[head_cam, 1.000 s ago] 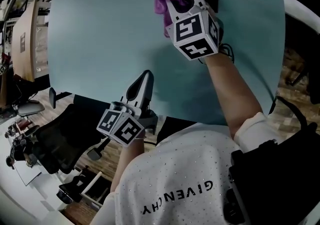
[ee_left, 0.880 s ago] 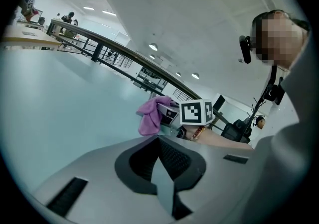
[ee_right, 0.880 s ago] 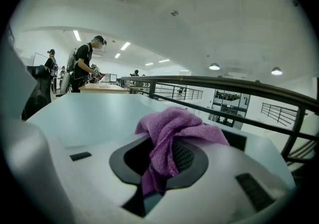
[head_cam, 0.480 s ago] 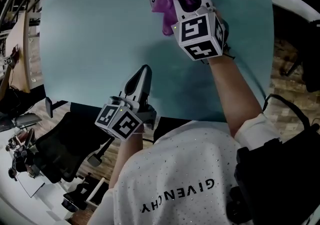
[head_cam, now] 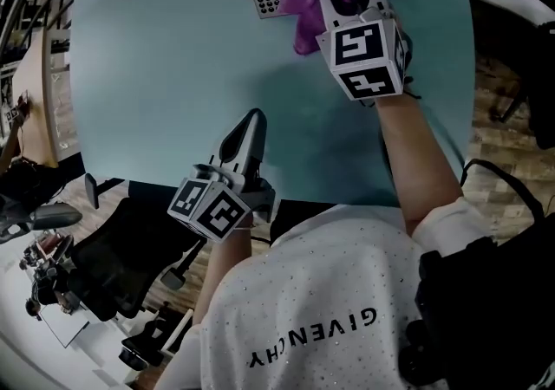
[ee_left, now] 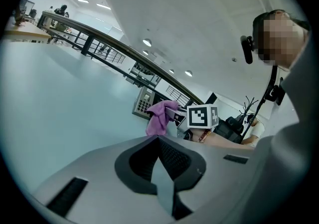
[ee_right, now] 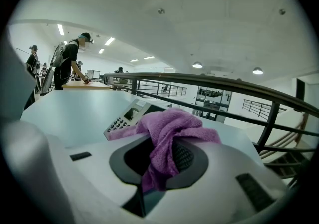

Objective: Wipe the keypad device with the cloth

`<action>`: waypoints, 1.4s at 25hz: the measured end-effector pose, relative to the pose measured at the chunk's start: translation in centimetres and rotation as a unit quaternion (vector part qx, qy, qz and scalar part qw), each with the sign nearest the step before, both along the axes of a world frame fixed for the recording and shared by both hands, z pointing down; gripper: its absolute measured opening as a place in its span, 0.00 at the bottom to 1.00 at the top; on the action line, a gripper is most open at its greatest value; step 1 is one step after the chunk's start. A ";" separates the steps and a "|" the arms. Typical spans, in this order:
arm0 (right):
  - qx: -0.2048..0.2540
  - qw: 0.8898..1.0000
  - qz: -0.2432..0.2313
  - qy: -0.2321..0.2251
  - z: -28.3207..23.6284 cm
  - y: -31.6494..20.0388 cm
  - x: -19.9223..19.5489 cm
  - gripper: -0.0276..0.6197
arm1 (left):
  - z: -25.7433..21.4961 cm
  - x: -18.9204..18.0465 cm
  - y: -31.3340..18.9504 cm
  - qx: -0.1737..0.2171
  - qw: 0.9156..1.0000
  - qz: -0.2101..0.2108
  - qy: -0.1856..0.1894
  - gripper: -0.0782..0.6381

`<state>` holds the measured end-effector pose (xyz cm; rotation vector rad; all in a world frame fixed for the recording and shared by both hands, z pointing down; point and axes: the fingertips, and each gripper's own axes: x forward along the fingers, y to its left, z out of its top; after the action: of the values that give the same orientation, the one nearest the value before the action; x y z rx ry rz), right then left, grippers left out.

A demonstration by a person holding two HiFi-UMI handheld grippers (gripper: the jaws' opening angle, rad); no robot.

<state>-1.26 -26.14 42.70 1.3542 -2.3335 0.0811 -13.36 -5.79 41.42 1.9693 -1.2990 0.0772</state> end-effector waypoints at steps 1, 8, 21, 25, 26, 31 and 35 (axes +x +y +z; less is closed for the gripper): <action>-0.001 1.000 0.004 -0.001 0.1 0.0 0.3 0.14 | 0.1 0.0 0.0 0.000 1.000 0.000 0.000 0.11; -0.022 0.999 0.040 -0.012 0.9 -0.2 3.5 0.14 | 0.4 0.3 0.3 -0.003 1.000 0.000 0.002 0.11; -0.030 0.992 -0.090 -0.083 -0.6 3.0 -7.6 0.14 | 0.5 -0.6 1.2 -0.006 1.000 -0.020 0.000 0.11; -0.020 0.990 -0.133 -0.035 0.2 3.2 -10.1 0.14 | 0.4 -0.4 1.8 -0.005 1.000 -0.025 -0.001 0.11; -0.020 0.991 -0.133 -0.022 0.6 3.1 -10.1 0.14 | 0.4 -0.5 1.8 -0.004 1.000 -0.026 0.000 0.11; -0.033 0.993 -0.116 -0.021 1.8 2.3 -9.6 0.14 | 0.5 -1.5 1.7 -0.004 1.000 -0.031 0.000 0.11; -0.044 0.994 -0.095 -0.033 1.8 2.2 -8.5 0.14 | 0.3 -1.4 1.5 -0.002 1.000 -0.027 0.003 0.11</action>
<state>-9.72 -23.93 44.48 1.0977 -2.4713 0.1713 -14.75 -4.30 41.70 1.9279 -1.3456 0.0485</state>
